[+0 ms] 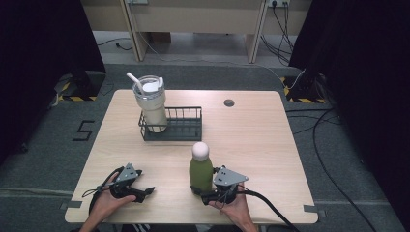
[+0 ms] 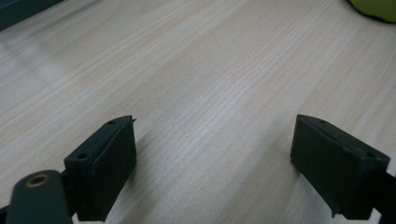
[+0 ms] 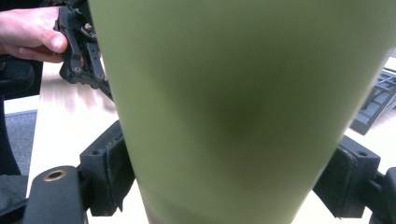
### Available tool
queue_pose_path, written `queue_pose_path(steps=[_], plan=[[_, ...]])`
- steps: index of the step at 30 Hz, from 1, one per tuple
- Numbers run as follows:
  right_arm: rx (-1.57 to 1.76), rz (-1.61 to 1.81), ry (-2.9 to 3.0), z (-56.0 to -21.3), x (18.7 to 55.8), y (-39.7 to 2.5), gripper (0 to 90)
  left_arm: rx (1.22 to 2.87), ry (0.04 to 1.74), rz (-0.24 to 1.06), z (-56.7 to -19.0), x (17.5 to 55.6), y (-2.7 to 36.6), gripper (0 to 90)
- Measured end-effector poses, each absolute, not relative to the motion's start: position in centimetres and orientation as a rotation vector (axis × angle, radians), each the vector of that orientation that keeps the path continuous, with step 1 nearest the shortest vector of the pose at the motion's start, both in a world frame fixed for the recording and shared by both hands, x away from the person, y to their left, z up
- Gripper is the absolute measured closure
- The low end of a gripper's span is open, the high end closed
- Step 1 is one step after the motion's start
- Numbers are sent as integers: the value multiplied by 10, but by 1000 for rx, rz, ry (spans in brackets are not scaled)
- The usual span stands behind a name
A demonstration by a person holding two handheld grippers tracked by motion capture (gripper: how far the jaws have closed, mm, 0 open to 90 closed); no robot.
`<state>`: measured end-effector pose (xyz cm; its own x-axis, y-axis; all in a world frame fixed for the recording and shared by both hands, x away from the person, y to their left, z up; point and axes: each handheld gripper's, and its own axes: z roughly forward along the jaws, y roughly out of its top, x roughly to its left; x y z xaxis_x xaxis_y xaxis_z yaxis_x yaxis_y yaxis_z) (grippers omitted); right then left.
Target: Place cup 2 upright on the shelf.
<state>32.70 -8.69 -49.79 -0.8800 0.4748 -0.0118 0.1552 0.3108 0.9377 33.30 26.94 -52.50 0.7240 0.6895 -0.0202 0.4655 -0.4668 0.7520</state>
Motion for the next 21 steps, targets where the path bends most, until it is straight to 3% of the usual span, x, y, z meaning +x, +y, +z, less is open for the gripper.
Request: queue_pose_path(steps=[21], plan=[[535, 1611, 2243, -487, 333, -83, 210, 2148, 870, 368, -525, 333, 269, 137]])
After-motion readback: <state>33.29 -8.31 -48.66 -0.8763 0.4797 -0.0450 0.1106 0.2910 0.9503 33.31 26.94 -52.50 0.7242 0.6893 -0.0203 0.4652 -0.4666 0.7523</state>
